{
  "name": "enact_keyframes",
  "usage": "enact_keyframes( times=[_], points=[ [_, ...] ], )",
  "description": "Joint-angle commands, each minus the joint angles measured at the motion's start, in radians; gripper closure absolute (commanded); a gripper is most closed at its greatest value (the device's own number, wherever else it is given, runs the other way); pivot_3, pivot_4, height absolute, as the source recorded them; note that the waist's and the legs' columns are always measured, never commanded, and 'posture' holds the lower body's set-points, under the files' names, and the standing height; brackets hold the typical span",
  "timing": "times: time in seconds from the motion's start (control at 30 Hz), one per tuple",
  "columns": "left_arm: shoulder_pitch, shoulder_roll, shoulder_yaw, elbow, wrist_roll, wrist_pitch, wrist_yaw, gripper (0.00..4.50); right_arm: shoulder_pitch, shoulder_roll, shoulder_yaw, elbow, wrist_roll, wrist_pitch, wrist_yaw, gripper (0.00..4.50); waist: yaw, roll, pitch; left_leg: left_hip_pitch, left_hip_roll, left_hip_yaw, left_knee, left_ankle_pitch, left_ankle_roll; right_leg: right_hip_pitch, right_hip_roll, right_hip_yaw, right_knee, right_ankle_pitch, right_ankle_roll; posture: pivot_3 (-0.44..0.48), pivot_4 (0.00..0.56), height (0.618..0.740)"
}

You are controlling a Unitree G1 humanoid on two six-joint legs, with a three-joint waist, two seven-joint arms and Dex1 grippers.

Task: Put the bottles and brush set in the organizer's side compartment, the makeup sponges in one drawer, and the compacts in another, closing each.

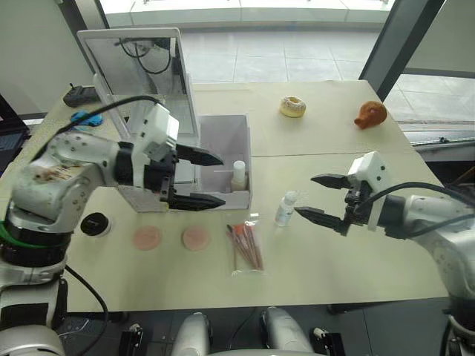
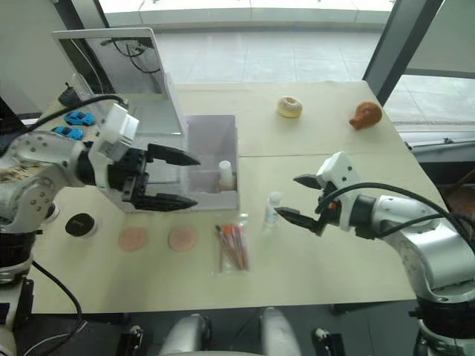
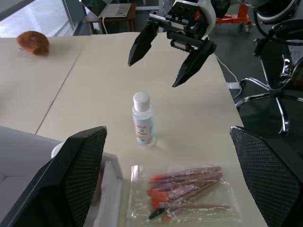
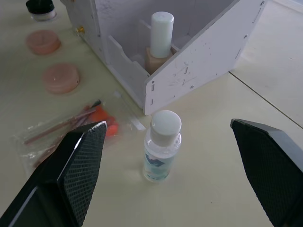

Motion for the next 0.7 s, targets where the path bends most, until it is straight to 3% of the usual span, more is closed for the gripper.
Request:
enact_keyframes(
  times=[0.03,0.13,0.23,0.63,0.7],
  points=[
    [-0.006,0.003,0.021,-0.036,0.003,0.018,0.022,0.00,-0.013,0.019,0.003,0.024,-0.027,-0.029,-0.043,0.05,0.003,0.000,0.000,0.001,0.000,-0.001,0.000,0.000,0.000,0.000,0.000,-0.001,0.000,0.000,0.000,0.000,0.150,0.740],
    [0.011,0.012,0.009,-0.046,0.026,0.009,0.027,0.00,-0.020,0.038,0.038,0.061,-0.050,-0.049,-0.050,0.62,0.003,0.000,0.000,0.001,0.000,-0.001,0.001,0.000,0.000,0.000,0.000,-0.001,-0.001,0.000,0.000,0.000,0.150,0.740],
    [0.023,0.005,0.025,-0.058,0.020,0.020,0.045,0.00,-0.026,0.056,0.088,0.094,-0.091,-0.093,-0.046,1.55,0.003,0.000,0.000,0.001,0.000,-0.001,0.001,0.000,0.000,0.000,0.000,-0.001,-0.001,0.000,0.000,0.000,0.150,0.740],
    [0.069,0.011,0.049,-0.092,0.019,0.027,0.090,0.00,-0.069,0.095,0.136,0.160,-0.122,-0.121,-0.033,1.55,0.003,0.000,0.000,0.000,0.000,-0.002,0.001,0.000,0.000,0.000,0.000,-0.001,-0.001,0.000,0.000,0.000,0.150,0.740],
    [0.075,0.015,0.051,-0.096,0.021,0.029,0.094,0.00,-0.074,0.108,0.132,0.159,-0.104,-0.112,-0.029,1.93,0.003,0.000,0.000,0.000,0.000,-0.002,0.001,0.000,0.000,0.000,0.000,-0.001,-0.001,0.000,0.000,0.000,0.150,0.740]
  ],
)
